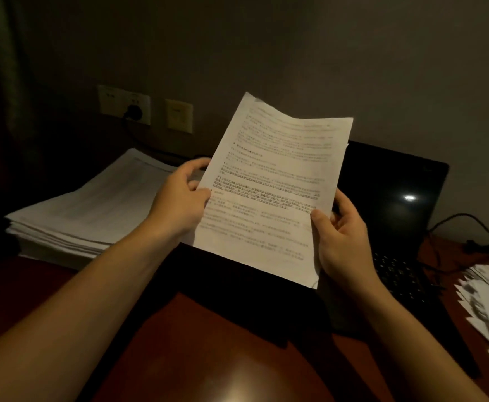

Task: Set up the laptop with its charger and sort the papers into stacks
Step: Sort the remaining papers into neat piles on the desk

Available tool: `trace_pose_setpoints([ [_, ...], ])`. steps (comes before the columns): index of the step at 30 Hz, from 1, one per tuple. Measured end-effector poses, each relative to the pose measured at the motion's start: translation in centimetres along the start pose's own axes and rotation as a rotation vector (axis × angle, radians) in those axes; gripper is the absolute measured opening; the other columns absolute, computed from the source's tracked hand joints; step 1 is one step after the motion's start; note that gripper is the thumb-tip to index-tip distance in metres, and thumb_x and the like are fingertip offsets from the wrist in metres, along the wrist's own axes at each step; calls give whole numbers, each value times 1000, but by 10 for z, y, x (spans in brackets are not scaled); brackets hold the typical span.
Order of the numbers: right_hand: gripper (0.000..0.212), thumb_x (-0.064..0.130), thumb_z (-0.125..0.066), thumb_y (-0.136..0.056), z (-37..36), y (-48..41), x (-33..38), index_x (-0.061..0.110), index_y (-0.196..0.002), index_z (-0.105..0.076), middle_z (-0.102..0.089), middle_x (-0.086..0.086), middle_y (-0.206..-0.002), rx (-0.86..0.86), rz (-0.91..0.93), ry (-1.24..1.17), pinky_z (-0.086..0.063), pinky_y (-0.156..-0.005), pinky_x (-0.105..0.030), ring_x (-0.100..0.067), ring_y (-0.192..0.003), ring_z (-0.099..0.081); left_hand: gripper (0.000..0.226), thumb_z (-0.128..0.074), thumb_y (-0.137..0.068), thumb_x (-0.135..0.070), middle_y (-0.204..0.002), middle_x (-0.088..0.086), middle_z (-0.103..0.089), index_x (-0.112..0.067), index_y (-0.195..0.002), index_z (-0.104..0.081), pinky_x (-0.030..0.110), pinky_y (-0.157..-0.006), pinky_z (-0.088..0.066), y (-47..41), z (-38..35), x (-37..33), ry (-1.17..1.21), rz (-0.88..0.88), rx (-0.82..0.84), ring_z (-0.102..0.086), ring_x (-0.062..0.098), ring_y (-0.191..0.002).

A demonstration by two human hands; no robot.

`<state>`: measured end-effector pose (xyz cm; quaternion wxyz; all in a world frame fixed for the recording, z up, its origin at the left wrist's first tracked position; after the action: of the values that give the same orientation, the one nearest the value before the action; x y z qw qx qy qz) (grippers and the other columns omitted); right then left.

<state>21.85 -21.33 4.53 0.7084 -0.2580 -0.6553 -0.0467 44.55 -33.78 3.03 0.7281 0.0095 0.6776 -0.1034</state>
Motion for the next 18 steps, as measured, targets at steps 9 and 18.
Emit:
trace_pose_setpoints([
  [9, 60, 0, -48, -101, -105, -23, -27, 24, -154, -31, -55, 16, -135, 95, -52, 81, -58, -82, -22, -11, -120, -59, 43, -61, -96, -3, -122, -4, -69, -24, -133, -64, 33, -78, -63, -24, 116, 13, -217, -69, -200, -70, 12, -98],
  [18, 61, 2, -55, -98, -202, -38, -80, 16, -153, -34, -46, 0, -150, 231, -226, 173, -60, -85, -37, -21, -119, -60, 44, -63, -94, -3, -141, 7, -58, -17, -136, -62, 36, -101, -53, -53, 204, 48, -572, 88, -205, -60, 25, -123],
])
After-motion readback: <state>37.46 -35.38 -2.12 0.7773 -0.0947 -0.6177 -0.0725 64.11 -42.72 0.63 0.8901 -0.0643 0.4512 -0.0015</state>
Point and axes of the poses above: each hand's wrist, its own y-axis away from the middle knuckle, its own z-axis out of the back of the hand, x = y × z, the point moved 9 cm from there along -y, towards the middle knuckle
